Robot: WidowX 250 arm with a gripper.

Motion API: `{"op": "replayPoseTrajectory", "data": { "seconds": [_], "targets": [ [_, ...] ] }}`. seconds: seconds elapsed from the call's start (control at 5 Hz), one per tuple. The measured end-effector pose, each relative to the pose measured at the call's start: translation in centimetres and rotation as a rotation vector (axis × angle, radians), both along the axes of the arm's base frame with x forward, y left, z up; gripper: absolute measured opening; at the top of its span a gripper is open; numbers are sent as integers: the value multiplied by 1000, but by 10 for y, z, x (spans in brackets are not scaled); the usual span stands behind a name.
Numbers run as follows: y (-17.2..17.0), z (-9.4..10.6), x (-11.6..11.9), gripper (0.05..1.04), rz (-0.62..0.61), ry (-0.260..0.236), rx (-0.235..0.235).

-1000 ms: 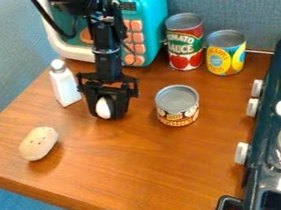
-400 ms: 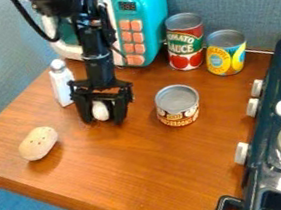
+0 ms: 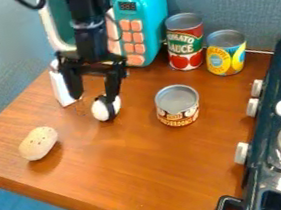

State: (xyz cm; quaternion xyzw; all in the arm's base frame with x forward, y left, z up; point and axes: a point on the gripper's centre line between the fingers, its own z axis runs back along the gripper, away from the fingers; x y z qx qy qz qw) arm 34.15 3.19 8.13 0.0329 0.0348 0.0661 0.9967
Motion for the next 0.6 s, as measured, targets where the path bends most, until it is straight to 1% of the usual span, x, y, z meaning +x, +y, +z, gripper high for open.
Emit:
{"op": "replayPoseTrajectory", "data": {
  "seconds": [0.2, 0.4, 0.6],
  "targets": [
    [-37, 18, -6, 1000, -104, 31, -1],
    [-75, 23, -5, 1000, -218, 22, -9],
    [-105, 22, -5, 1000, -300, -15, -44]
  ]
}}
